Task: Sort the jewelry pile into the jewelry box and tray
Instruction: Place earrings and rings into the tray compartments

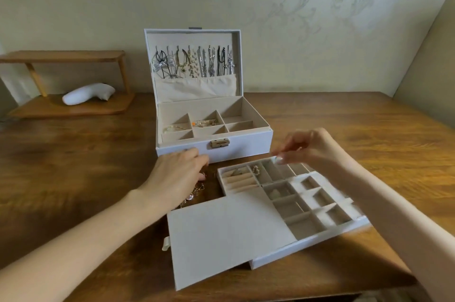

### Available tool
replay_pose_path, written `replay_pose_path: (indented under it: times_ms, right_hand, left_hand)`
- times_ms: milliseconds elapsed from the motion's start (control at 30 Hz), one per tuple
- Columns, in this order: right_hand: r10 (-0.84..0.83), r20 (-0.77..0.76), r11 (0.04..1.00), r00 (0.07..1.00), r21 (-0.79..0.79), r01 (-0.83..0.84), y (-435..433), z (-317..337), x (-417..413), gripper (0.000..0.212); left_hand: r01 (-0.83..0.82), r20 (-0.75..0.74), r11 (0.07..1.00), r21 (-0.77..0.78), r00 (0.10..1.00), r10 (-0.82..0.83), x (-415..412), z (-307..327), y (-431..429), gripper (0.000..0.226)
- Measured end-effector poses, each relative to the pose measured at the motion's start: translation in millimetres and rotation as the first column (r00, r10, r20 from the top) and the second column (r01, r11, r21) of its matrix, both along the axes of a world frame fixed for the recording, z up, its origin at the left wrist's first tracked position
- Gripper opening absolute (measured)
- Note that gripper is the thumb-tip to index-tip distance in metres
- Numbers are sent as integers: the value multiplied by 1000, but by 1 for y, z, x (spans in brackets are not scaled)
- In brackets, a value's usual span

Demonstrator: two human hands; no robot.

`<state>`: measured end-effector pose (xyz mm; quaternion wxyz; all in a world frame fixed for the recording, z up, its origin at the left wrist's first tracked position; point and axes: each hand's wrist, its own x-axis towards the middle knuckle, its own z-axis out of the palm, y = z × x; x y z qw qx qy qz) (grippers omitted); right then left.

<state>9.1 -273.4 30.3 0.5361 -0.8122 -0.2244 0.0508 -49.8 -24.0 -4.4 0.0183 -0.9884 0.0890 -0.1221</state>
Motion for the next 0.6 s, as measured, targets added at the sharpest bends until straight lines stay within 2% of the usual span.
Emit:
replay_pose_path:
  times_ms: [133, 300, 400, 500, 600]
  right_hand:
    - [-11, -1, 975, 1000, -222, 11, -13, -16, -7, 16]
    - [-18, 55, 954, 998, -299, 33, -18, -13, -8, 22]
    - [36, 126, 905, 991, -425, 22, -13, -9, -11, 17]
    - [62, 197, 854, 978, -518, 50, -9, -15, -12, 15]
    - [34, 218, 828, 975, -553, 94, -8, -25, -10, 14]
  left_hand:
    - [11, 5, 998, -57, 1000, -10, 3, -5, 1, 18]
    - [-1, 0, 993, -118, 1000, 1, 2, -2, 2, 9]
    - [26, 70, 977, -213, 997, -12, 0, 1, 3, 7]
    - [82, 115, 874, -480, 993, -30, -3, 7, -1, 12]
    - [66, 14, 680, -730, 997, -82, -4, 15, -12, 7]
